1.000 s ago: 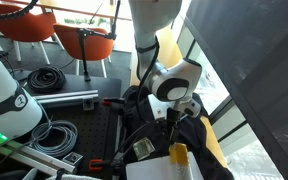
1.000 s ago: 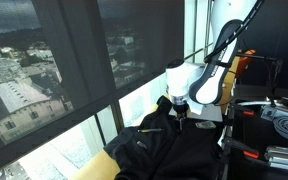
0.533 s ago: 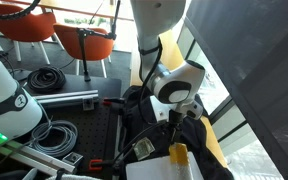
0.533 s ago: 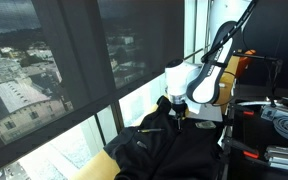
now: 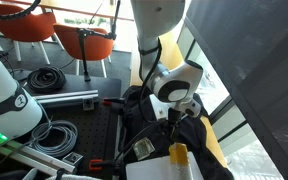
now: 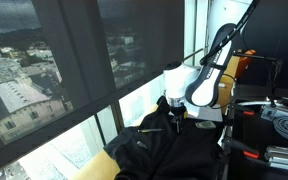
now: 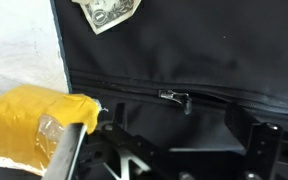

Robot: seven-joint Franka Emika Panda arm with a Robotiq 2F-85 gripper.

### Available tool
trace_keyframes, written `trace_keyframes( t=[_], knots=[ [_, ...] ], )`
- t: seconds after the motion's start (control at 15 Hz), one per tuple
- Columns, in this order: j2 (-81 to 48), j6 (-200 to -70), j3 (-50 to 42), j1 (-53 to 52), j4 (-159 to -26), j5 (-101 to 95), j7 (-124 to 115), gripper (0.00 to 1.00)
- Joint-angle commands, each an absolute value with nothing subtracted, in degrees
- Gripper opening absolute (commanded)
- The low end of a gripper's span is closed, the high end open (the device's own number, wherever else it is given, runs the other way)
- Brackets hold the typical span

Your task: Pull the zipper closed on the jumper

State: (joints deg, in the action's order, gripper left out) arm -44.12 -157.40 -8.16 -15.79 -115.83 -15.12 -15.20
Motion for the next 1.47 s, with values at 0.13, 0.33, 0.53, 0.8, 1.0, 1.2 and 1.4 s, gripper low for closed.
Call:
trace_keyframes(
  t=[0.13,0.33,0.53,0.8,1.0,1.2,1.4],
  knots=[
    [-44.22,-158.11,-7.57,-15.62,-116.08,-14.17,-13.86,1.00],
    [-44.60,-158.01,-7.69,-15.58,-115.77,-14.19,-13.84,1.00],
    [-45.44,-157.77,-7.84,-15.41,-115.01,-14.13,-13.83,1.00],
    [-46.29,-157.66,-7.83,-15.26,-114.45,-14.04,-13.75,1.00],
    [-46.36,-157.67,-7.79,-15.20,-114.25,-14.00,-13.67,1.00],
    [-46.42,-157.65,-7.84,-15.17,-114.23,-14.01,-13.70,0.73],
    [-46.49,-157.63,-7.90,-15.24,-114.23,-14.05,-13.77,0.52]
  ],
)
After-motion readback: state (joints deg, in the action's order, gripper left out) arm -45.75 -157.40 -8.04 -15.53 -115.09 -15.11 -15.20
